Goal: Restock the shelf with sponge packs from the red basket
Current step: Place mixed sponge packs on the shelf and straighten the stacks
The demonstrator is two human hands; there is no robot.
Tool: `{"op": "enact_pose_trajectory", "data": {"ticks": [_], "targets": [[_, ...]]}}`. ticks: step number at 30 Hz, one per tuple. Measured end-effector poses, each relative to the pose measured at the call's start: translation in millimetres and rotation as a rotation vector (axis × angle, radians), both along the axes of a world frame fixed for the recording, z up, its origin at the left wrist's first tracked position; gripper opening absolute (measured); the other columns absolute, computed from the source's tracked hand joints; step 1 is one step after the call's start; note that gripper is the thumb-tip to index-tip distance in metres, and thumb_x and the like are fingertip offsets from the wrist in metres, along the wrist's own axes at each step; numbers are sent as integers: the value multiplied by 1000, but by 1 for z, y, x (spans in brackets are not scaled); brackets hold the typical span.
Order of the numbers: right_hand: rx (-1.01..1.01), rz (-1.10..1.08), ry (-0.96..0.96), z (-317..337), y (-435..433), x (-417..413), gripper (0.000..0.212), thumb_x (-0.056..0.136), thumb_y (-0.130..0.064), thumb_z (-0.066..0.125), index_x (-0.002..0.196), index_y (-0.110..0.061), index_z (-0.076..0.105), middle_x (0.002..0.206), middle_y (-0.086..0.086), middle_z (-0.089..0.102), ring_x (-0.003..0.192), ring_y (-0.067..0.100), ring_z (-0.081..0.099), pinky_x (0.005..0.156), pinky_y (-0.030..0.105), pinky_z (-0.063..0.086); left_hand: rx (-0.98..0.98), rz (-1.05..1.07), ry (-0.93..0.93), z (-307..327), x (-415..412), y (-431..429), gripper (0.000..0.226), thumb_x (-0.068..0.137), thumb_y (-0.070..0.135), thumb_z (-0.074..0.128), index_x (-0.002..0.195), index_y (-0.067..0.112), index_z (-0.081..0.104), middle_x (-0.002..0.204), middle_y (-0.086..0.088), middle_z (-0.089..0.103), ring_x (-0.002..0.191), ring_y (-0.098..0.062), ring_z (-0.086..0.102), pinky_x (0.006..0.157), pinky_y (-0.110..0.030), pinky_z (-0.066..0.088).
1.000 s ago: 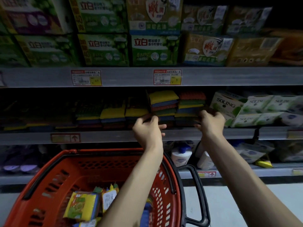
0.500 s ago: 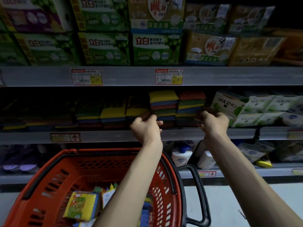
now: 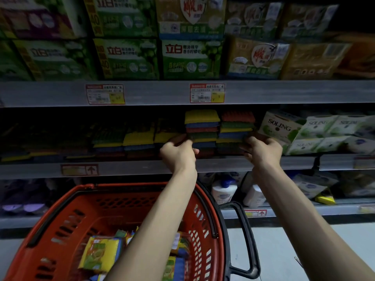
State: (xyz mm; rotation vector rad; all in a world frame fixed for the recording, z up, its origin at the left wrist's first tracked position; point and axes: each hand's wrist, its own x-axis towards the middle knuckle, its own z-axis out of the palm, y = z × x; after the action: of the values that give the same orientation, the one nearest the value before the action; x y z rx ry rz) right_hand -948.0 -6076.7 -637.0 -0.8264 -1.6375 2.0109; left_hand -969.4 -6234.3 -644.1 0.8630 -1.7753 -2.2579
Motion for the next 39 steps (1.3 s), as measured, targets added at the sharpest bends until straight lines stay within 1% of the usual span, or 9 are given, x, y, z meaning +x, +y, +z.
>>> {"op": "enact_pose_trajectory", "data": {"ticks": [5,13,17,20,22,28,33,37,39], "targets": [[-7,29,15,0,0,0,22,96,1,58,84,-16,56,80,5,67,48,3,67,43,14,47,15,2,32,-1,-1,0,10,91,2,66,97,8,73,49,-1,63,36,-9,53,44,-20,39],[35,22,-1,-4,-1,4,15,96,-4,61,91,-18,58,87,1,67,69,12,67,50,15,51,-16,-20,84,-4,6,-5,7,93,2,65,98,5,69,59,-1,69,48,-13,66,37,-20,41],[126,-61,-14,-12,-2,8,16,91,-11,67,104,-17,59,97,5,68,79,17,63,65,32,56,-137,-67,189,-14,18,-12,13,96,9,68,108,10,70,78,-3,75,57,-12,72,42,-22,50],[208,-42,-38,-13,-14,17,20,90,-13,66,107,-20,60,93,-2,65,83,16,63,88,50,59,-291,-127,265,-28,32,-15,18,97,18,69,115,24,68,87,7,74,74,-8,73,64,-30,62],[233,16,-30,-13,-24,22,21,90,-11,64,109,-19,61,93,-2,65,85,17,64,91,52,58,-350,-171,284,-35,37,-18,31,97,22,68,128,28,64,92,7,73,82,-6,71,70,-23,60],[266,23,-31,-8,-28,26,35,89,-13,62,122,-24,56,115,-2,64,107,24,64,98,52,55,-388,-278,286,-38,36,-16,60,98,26,66,153,29,41,96,6,73,86,-11,71,70,-16,51],[225,44,-38,0,-27,28,71,83,-14,64,151,-18,45,144,1,56,128,26,58,107,52,50,-441,-299,314,-38,31,-12,65,97,22,66,155,25,37,125,-2,65,90,-9,71,63,-6,50],[194,93,-46,5,-30,30,70,90,-2,62,156,-14,39,118,-1,62,82,10,63,99,54,55,-432,-243,355,-33,30,-5,62,95,12,68,151,15,44,127,7,42,91,-8,69,79,-34,63],[217,87,-42,5,-30,31,74,86,-5,64,155,-17,40,139,5,57,110,18,65,104,53,52,-411,-235,354,-32,29,-4,63,94,10,68,151,14,43,126,6,40,90,-10,69,81,-40,63]]}}
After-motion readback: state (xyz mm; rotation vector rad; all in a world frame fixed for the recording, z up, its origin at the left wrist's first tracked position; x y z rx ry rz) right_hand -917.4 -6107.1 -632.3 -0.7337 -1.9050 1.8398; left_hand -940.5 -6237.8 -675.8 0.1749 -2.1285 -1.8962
